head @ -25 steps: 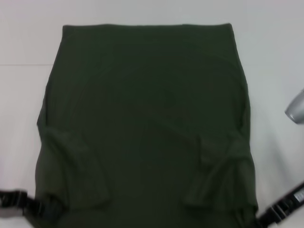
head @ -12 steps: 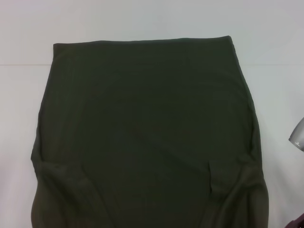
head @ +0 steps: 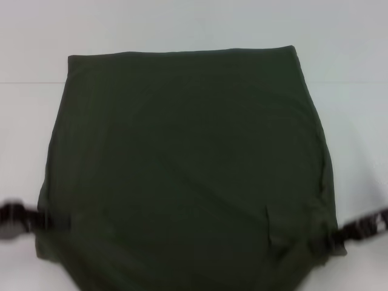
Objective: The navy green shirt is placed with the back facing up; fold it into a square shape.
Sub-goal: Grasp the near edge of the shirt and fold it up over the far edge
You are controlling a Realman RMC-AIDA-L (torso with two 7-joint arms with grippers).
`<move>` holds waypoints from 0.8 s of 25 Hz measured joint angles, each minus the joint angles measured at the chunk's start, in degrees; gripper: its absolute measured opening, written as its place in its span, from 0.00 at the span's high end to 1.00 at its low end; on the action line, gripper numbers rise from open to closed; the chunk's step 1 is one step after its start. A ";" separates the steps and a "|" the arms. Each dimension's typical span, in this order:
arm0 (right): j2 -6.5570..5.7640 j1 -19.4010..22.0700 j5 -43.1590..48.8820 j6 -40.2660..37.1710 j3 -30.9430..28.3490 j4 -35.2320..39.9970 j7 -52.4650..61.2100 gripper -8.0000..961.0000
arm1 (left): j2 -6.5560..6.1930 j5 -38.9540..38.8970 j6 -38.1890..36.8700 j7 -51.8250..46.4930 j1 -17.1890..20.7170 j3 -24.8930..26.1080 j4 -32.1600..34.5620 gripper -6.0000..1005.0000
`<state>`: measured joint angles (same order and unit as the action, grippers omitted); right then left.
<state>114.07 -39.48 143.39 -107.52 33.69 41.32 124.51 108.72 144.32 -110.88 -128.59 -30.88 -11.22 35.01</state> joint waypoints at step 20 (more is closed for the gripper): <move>1.05 3.34 -24.11 30.48 -8.38 -12.21 -14.17 0.93 | 6.45 -25.97 27.22 11.04 0.52 1.88 -4.12 0.88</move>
<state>115.12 -36.14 119.28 -77.04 25.31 29.10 110.34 115.17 118.35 -83.67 -117.55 -30.36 -9.34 30.89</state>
